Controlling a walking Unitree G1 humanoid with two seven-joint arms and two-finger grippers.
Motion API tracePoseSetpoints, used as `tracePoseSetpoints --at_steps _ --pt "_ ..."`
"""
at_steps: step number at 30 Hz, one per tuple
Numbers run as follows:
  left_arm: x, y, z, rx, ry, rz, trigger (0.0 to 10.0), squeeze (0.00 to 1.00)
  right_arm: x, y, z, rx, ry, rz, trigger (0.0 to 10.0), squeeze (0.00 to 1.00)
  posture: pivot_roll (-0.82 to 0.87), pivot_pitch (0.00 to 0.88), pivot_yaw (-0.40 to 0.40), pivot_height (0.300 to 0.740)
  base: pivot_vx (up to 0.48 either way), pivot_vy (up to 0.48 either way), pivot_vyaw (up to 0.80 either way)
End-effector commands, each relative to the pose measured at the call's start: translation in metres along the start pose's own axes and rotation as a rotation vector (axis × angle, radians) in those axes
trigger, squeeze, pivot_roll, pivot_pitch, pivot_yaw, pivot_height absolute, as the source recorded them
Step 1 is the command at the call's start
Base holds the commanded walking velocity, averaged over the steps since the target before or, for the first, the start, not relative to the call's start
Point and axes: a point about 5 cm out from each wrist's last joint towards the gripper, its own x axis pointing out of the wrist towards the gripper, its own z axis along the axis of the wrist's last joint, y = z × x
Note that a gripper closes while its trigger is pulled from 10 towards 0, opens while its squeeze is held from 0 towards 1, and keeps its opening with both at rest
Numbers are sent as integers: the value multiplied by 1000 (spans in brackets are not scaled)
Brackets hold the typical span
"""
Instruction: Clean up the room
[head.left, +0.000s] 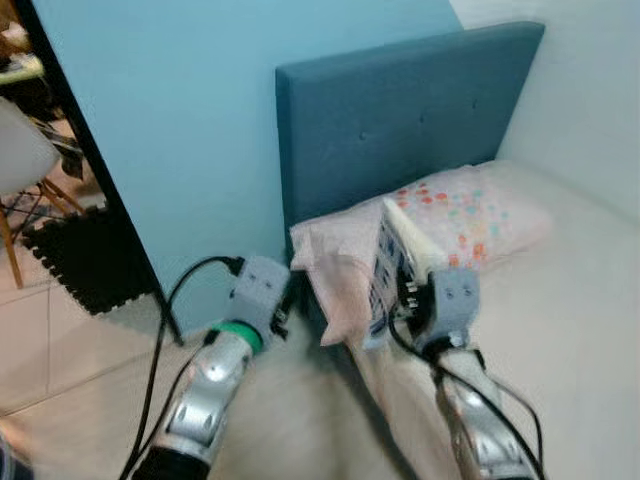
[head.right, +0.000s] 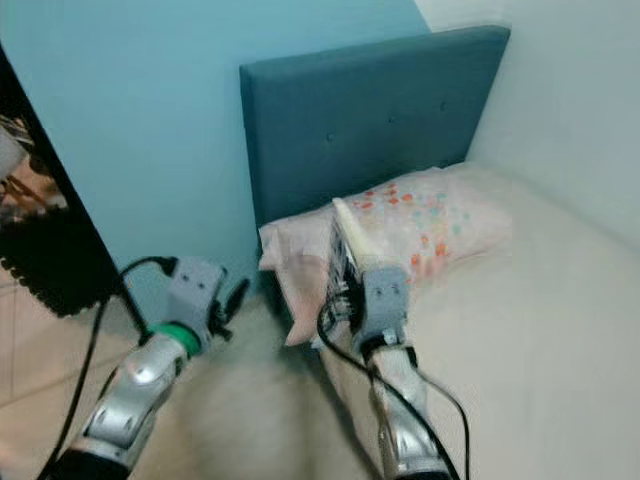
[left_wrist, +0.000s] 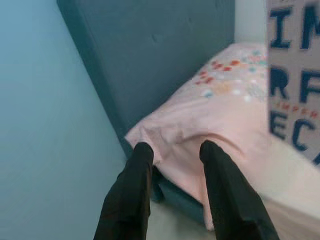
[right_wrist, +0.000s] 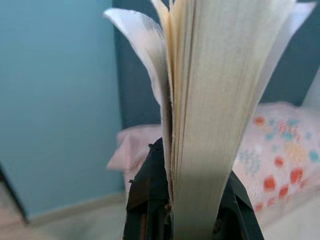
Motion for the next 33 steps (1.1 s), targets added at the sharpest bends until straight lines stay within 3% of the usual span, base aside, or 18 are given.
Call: tracePoseSetpoints --at_steps 1,21,33 --pt "-3 1 -7 0 25 1 10000 0 0 5 3 26 -19 9 10000 0 -152 36 59 740 454 0 -800" --pt "-3 -1 -7 0 22 -7 10000 0 0 5 3 22 -21 9 10000 0 -152 35 61 740 452 0 -784" --pt "-10 -10 -9 25 3 -94 10000 0 -1 8 -1 23 5 34 10000 0 -151 37 60 740 100 0 -35"
